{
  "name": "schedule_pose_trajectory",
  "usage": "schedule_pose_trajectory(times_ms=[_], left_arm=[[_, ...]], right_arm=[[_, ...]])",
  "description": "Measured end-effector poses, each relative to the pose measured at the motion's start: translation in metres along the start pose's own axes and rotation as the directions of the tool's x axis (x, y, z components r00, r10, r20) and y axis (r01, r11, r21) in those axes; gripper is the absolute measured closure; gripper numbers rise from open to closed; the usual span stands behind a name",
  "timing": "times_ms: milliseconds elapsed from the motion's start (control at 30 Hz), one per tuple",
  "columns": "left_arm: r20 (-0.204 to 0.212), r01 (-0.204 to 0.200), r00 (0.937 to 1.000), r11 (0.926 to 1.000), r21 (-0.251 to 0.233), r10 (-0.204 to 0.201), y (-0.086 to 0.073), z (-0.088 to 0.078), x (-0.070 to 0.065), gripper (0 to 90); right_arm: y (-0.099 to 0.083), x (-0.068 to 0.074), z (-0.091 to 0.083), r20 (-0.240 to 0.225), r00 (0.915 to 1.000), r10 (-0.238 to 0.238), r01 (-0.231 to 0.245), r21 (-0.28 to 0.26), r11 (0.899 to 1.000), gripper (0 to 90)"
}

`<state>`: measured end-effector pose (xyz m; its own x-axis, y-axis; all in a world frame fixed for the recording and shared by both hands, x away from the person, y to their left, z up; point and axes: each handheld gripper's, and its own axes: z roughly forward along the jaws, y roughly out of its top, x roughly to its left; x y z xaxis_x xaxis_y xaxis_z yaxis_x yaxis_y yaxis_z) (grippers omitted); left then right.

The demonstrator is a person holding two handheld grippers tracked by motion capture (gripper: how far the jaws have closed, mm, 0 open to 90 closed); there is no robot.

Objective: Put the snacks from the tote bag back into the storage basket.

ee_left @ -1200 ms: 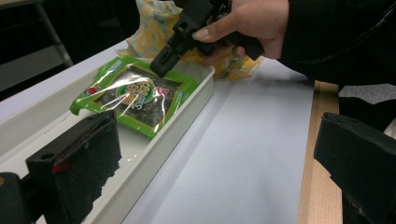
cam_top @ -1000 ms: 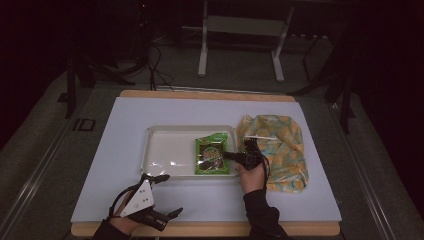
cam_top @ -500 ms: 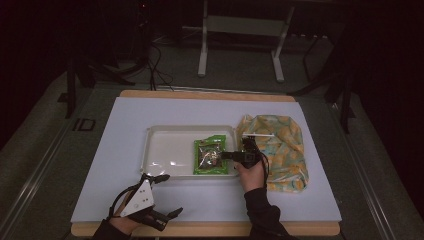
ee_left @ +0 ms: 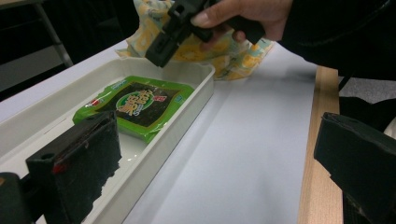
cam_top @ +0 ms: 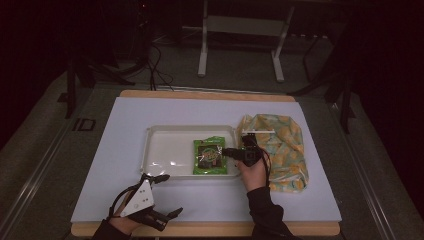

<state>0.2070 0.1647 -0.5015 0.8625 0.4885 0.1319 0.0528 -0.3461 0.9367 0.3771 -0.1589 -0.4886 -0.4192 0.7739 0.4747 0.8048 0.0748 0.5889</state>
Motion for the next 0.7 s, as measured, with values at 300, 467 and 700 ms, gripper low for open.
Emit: schedule_pose_trajectory(times_ms=[300,467,700], left_arm=[[0.006,-0.001,1.0000,1.0000,0.004,0.001,0.000,0.001,0.000,1.1],[0.007,0.001,1.0000,1.0000,0.005,-0.001,0.000,0.001,0.000,1.2],[0.007,0.002,1.0000,1.0000,0.005,-0.002,0.000,0.001,0.000,1.1]], right_arm=[[0.013,0.010,-0.005,-0.011,0.9962,-0.086,0.087,0.012,0.996,59.5],[0.019,0.018,-0.008,-0.022,0.9880,-0.153,0.154,0.020,0.988,49.6],[0.025,0.025,-0.015,-0.014,0.9742,-0.225,0.225,0.003,0.974,37.9]])
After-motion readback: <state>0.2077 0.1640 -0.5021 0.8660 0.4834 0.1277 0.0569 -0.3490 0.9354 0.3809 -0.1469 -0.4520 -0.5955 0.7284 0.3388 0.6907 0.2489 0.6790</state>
